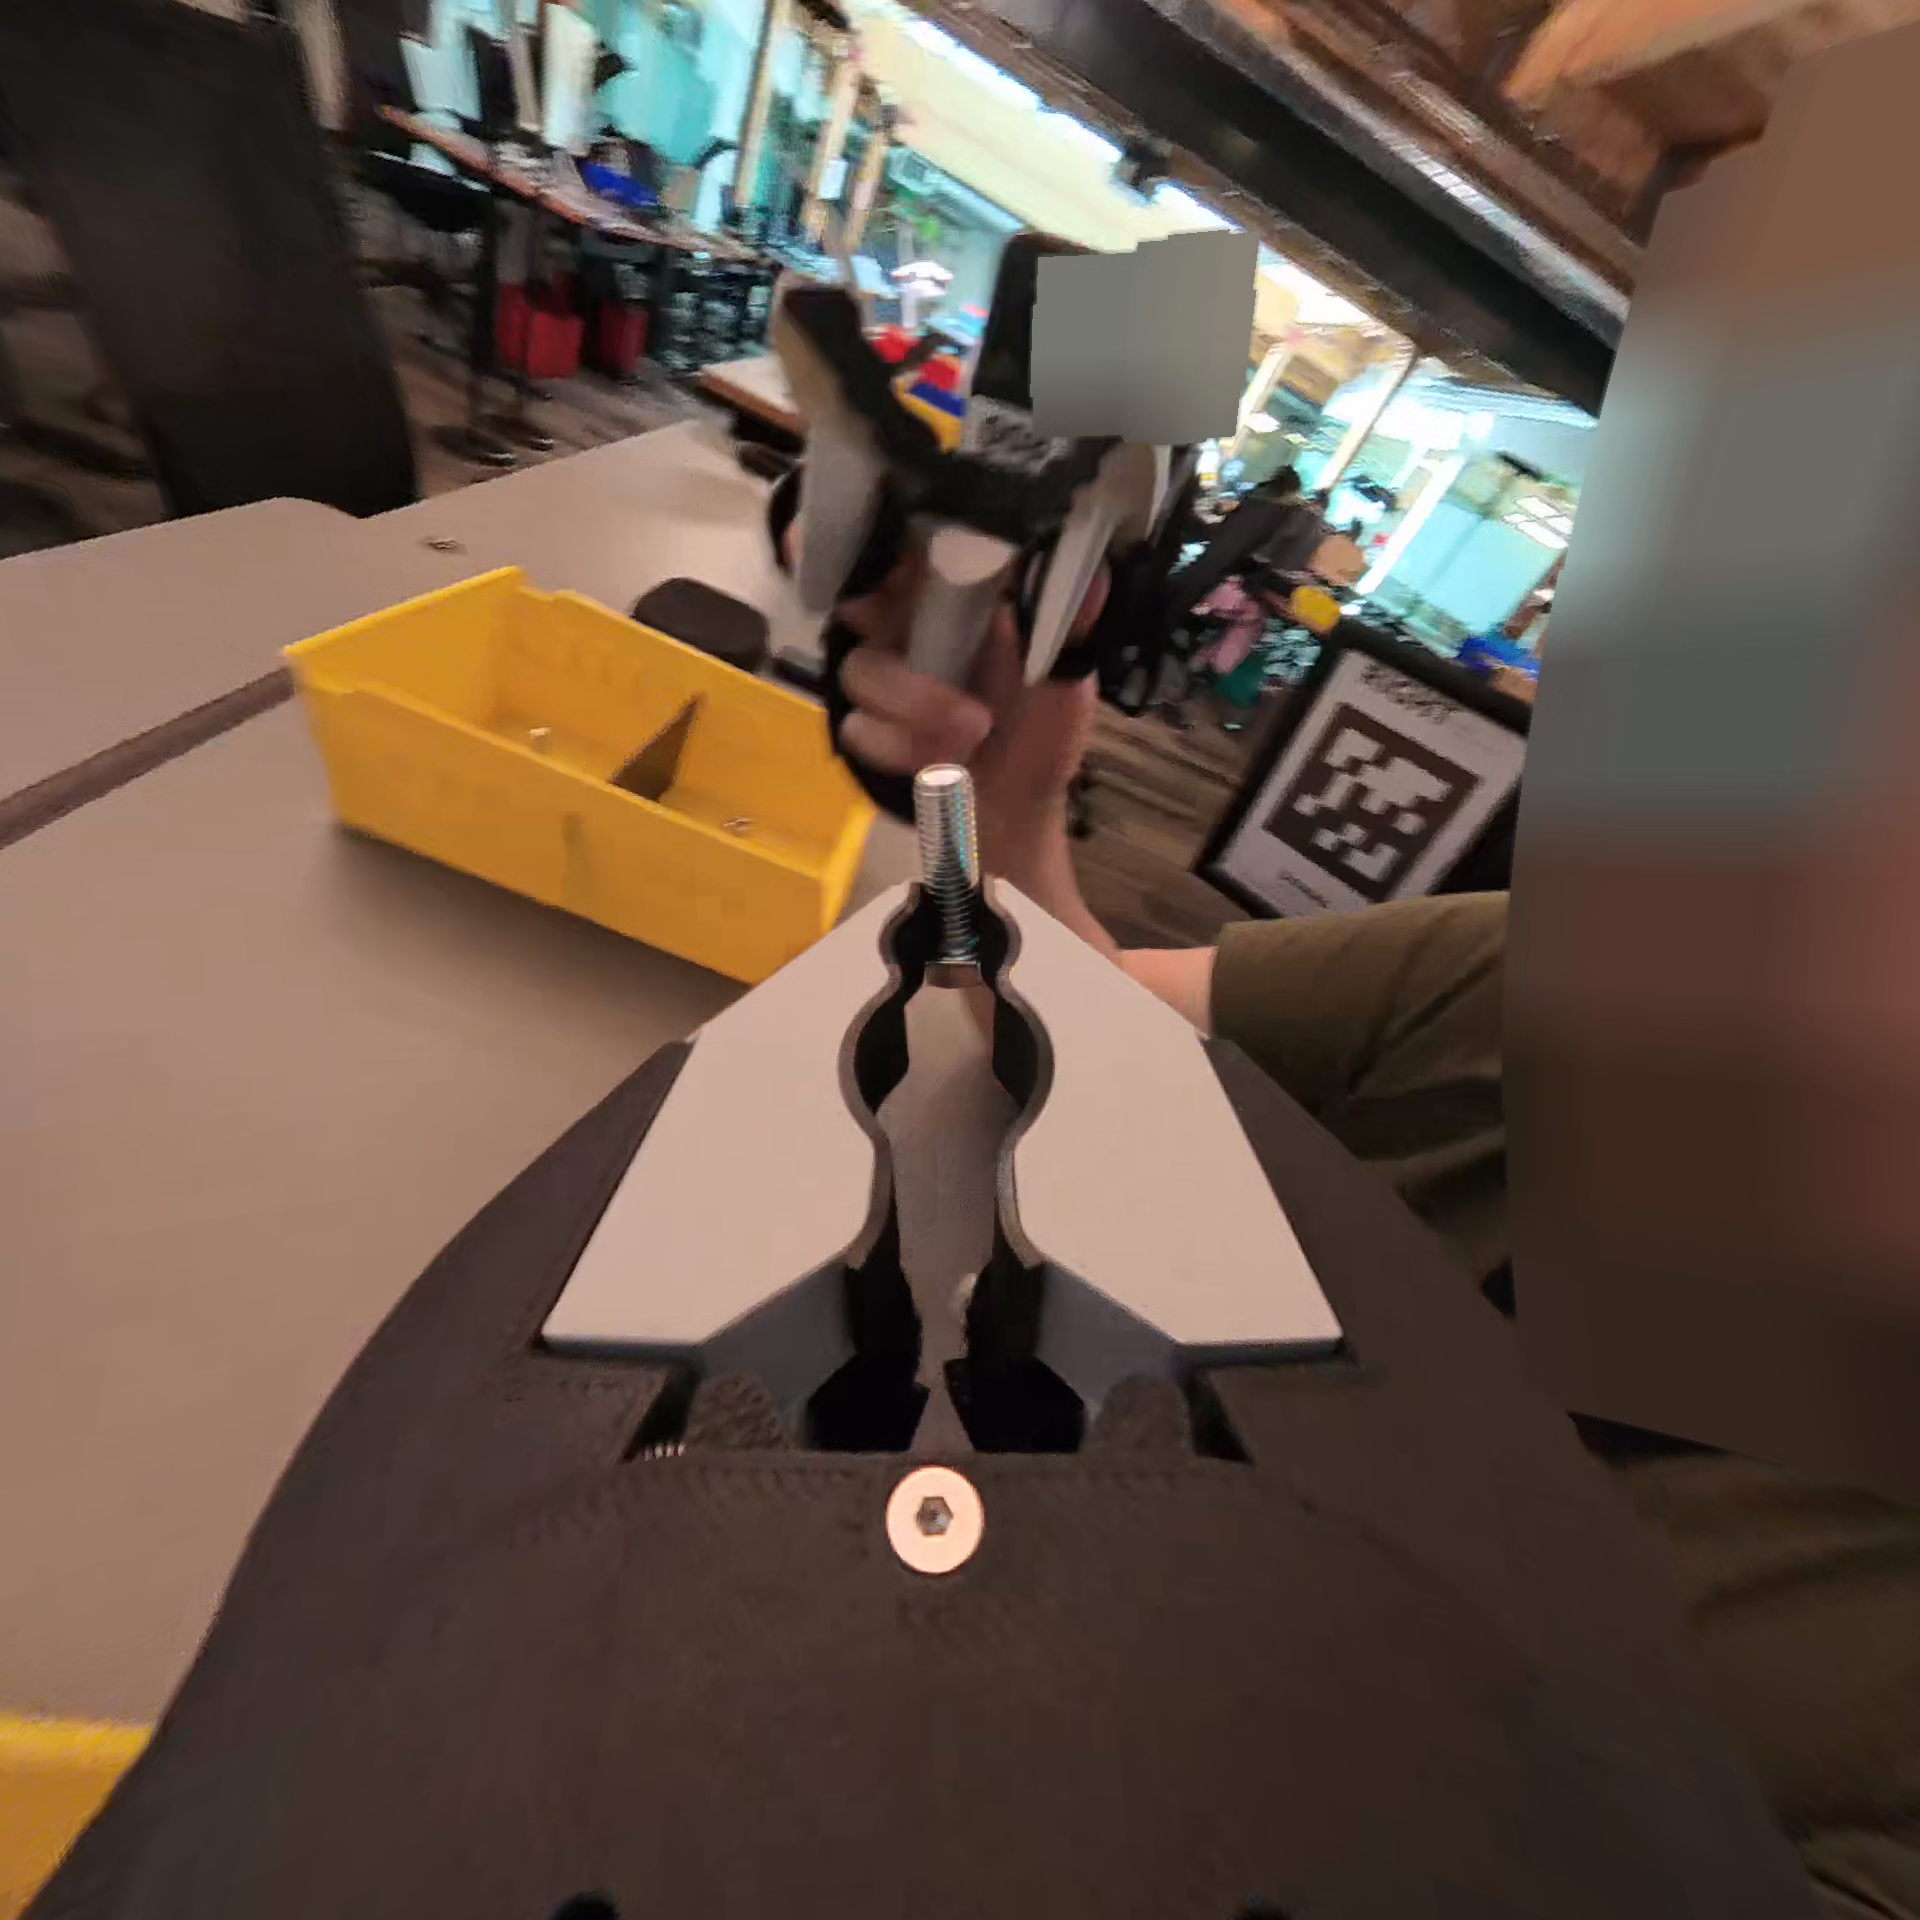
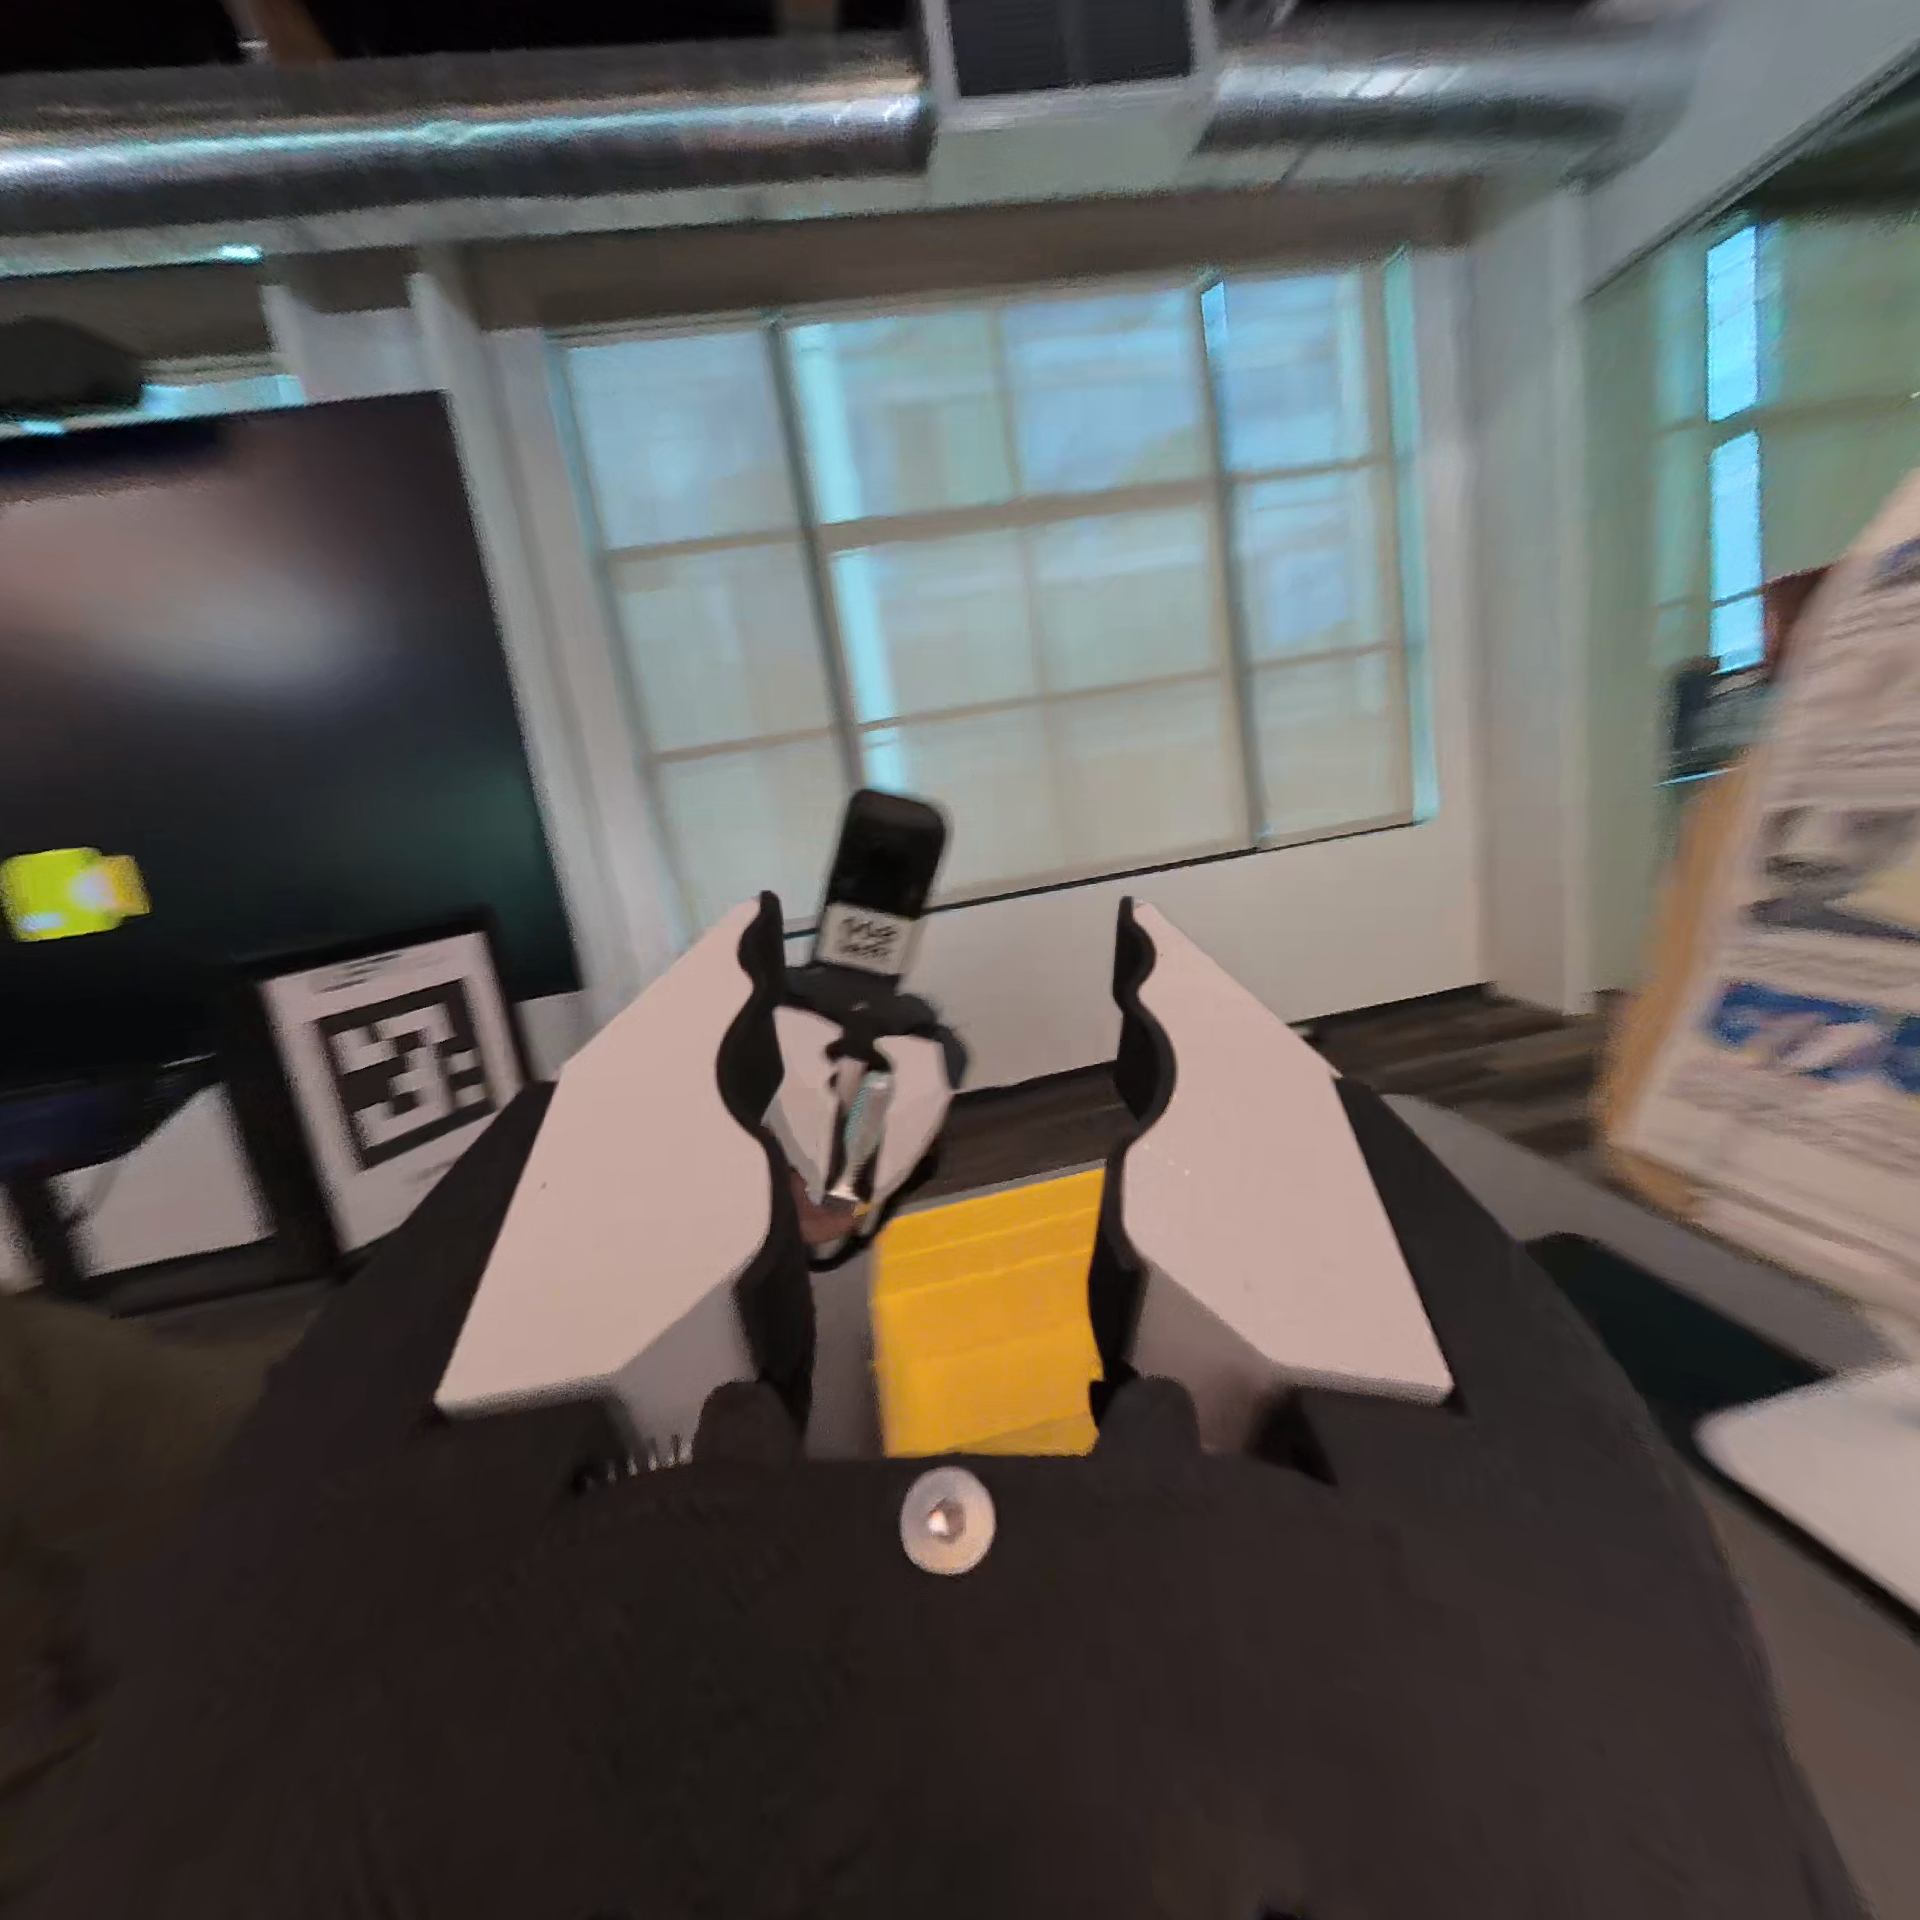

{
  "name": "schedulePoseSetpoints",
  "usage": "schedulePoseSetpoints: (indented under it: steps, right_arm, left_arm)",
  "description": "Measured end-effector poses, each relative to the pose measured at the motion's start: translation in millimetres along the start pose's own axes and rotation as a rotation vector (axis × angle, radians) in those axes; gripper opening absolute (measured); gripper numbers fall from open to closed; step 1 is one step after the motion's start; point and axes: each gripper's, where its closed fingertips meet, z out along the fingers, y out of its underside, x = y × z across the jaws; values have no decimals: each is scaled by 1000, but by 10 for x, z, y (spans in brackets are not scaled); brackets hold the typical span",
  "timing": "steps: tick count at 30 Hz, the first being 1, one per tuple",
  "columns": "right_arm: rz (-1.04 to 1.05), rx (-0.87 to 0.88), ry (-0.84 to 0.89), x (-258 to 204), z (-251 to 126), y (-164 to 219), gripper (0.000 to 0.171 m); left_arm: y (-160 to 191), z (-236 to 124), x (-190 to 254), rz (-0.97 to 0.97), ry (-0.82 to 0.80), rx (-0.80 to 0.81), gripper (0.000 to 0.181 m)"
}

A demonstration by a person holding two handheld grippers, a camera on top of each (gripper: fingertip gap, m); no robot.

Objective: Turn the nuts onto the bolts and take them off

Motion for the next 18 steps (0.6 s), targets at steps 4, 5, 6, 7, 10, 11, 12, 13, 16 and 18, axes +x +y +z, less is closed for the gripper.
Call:
schedulePoseSetpoints:
  steps: [4, 5, 6, 7, 10, 11, 12, 13, 16, 18]
  right_arm:
    - [-179, 62, 241, 483, -546, -522, 58]
    - [-204, 85, 258, 555, -645, -631, 56]
    - [-219, 81, 255, 617, -696, -667, 51]
    - [-209, 17, 269, 736, -708, -584, 45]
    - [-73, -329, 362, 1180, -715, 97, 43]
    - [-49, -402, 383, 1271, -711, 283, 38]
    - [-21, -497, 441, 1409, -747, 493, 34]
    - [-14, -630, 511, 1559, -838, 730, 34]
    - [-139, -866, 728, 1943, -1164, 1002, 28]
    - [-193, -871, 806, 2016, -1258, 923, 27]
  left_arm:
    - [-87, -149, -162, 52, -117, 28, 7]
    - [-114, -183, -183, 69, -150, 33, 7]
    - [-124, -207, -212, 90, -190, 30, 7]
    - [-120, -220, -246, 109, -234, 21, 7]
    - [-118, -202, -301, 148, -315, 9, 7]
    - [-116, -183, -300, 161, -322, 4, 7]
    - [-112, -169, -306, 167, -330, -2, 7]
    - [-110, -159, -314, 171, -339, -7, 7]
    - [-83, -135, -292, 179, -329, -30, 7]
    - [-46, -139, -272, 168, -320, -48, 7]
